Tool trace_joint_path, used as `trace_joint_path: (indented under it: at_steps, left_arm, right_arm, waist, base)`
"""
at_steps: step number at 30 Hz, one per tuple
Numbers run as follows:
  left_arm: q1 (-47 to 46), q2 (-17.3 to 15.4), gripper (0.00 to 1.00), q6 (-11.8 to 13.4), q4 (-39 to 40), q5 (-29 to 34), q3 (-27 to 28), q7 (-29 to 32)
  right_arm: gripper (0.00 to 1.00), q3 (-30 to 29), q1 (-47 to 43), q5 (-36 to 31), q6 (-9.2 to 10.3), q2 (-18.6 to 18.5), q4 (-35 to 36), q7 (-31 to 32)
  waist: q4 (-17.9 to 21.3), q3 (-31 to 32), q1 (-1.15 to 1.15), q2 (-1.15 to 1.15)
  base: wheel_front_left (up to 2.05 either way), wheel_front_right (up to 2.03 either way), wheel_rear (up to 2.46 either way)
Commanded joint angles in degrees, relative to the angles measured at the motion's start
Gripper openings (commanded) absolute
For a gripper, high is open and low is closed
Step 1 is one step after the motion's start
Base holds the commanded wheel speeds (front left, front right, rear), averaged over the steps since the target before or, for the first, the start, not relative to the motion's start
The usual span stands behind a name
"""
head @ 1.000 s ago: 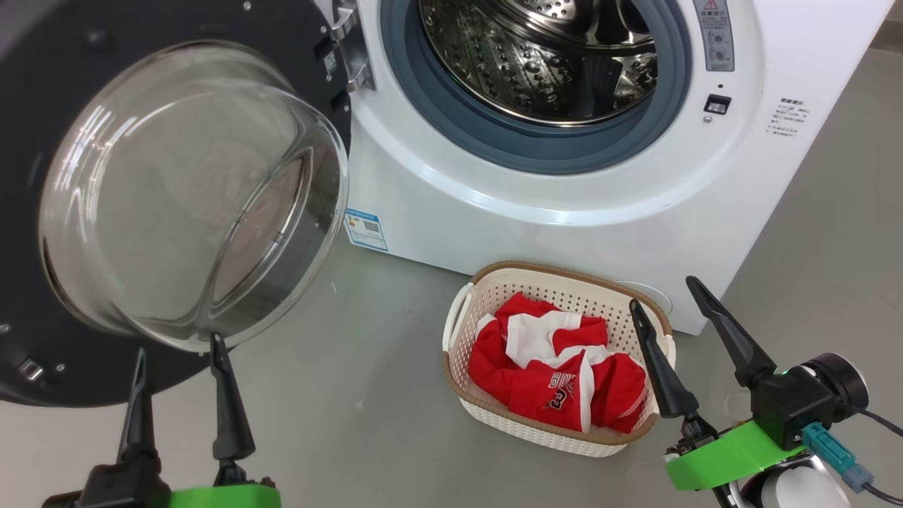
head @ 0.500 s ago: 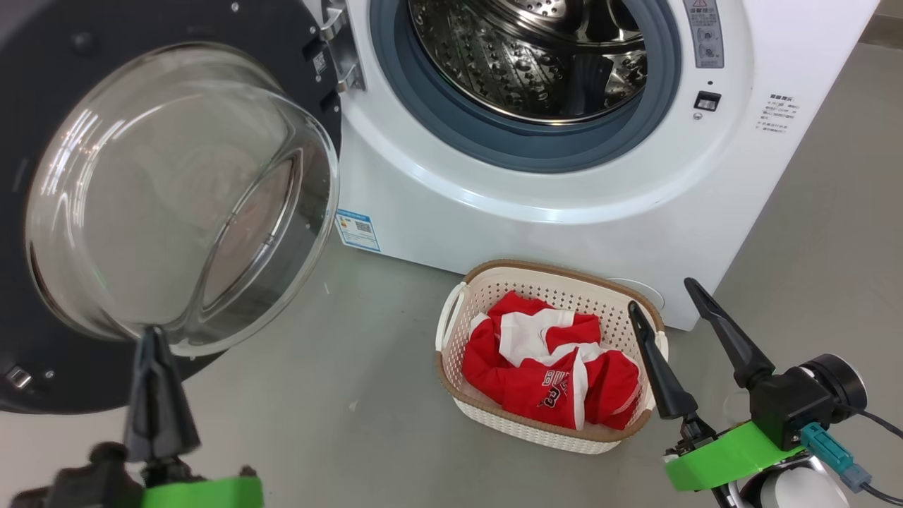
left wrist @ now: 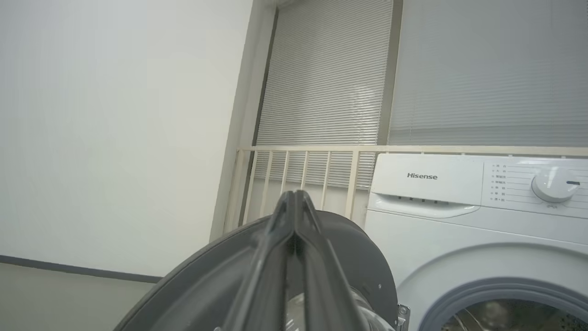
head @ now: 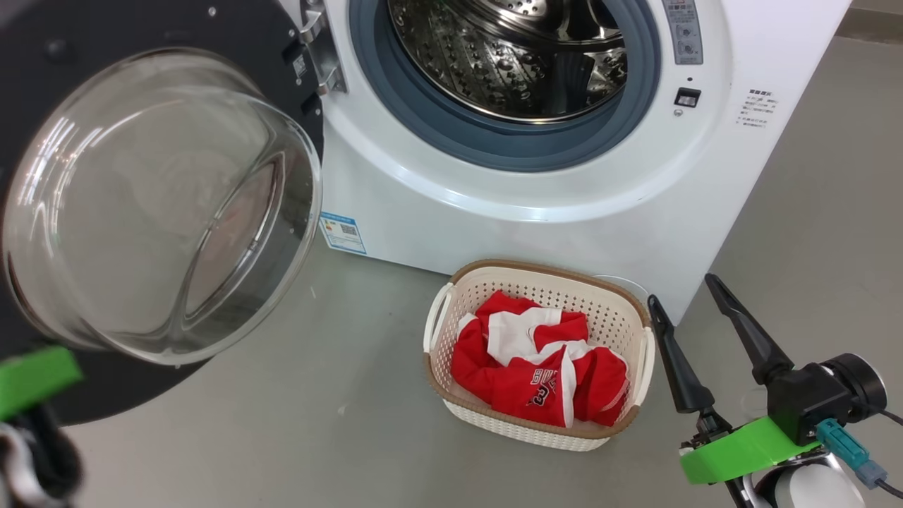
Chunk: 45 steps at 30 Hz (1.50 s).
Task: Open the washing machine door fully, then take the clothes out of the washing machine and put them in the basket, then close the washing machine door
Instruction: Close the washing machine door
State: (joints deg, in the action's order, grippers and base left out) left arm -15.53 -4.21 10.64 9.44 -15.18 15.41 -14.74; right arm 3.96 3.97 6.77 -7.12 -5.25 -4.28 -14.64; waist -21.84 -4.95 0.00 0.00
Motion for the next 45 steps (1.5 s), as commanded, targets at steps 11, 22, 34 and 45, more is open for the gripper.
trace_joint_path:
  at_steps: [11,22,34,45]
  left_arm:
    - [-21.0,-7.8,0.0,-3.3,-20.2,-20.4,17.8,5.0]
    - [-30.7,-16.3,0.0,-1.2,-40.5,-30.2,21.9,21.0]
    - [-31.8,-20.8,0.0,-2.9,-51.5,-37.0,22.2,39.0]
    - [-28.1,-21.2,0.0,-6.4,-52.1,-39.8,21.8,47.3]
  right_arm:
    - [1.0,0.1,1.0,-1.2,-0.36,0.1,0.4,-0.4]
    - [1.0,0.3,0.2,-1.4,-0.36,0.4,0.2,-0.4]
    - [1.0,1.9,-0.5,-1.1,-0.36,0.7,-0.3,-0.4]
    - [1.0,2.2,-1.0,-1.0,-0.36,0.8,-0.4,-0.4]
  waist:
    - [1.3,1.3,0.0,0.0]
    - [1.9,1.9,0.0,0.0]
    - [2.9,2.6,0.0,0.0]
    - [3.4,2.8,0.0,0.0]
  base:
    - [0.0,0.0,0.0]
    - [0.0,0.0,0.0]
    - [0.0,0.0,0.0]
    - [0.0,0.0,0.0]
